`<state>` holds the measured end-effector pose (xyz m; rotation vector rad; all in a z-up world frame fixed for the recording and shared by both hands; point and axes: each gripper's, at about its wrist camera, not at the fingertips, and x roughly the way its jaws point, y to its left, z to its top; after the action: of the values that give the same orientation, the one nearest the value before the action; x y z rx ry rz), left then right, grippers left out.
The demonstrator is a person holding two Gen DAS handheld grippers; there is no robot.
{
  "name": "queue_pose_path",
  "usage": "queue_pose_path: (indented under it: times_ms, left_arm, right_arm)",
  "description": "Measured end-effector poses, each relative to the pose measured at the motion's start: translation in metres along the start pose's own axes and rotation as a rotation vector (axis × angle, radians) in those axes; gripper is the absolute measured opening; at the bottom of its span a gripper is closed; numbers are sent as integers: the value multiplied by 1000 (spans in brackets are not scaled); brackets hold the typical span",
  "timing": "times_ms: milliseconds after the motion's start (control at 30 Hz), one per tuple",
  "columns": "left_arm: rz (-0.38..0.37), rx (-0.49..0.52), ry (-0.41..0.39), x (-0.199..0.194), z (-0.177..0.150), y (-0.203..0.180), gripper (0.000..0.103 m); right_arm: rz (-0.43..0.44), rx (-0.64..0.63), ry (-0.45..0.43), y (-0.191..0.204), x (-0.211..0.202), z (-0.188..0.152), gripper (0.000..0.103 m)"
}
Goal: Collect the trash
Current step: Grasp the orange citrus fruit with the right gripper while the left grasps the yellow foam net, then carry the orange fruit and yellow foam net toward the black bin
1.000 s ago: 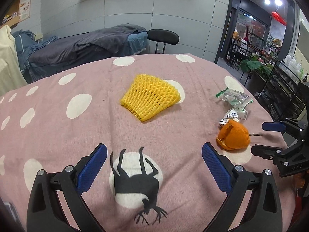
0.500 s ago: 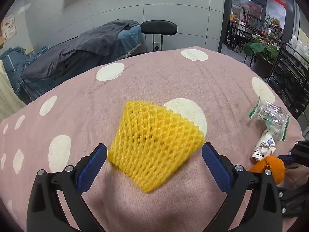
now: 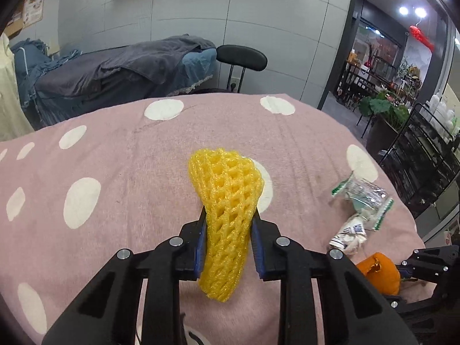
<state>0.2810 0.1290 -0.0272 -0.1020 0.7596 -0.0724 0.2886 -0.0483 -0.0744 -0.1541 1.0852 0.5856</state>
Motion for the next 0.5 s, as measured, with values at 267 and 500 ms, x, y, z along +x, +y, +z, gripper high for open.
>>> queue_pose_path:
  times_ms: [267,500]
  left_arm:
    - [-114,-61,-88,-54,-31,-34,26]
    - [-158,-64,-145,-85,-56,-59,26]
  right_arm:
    - [16,83,-105,-11,-45,-37,36]
    - [5,124,-178,-13,-74,-66,36]
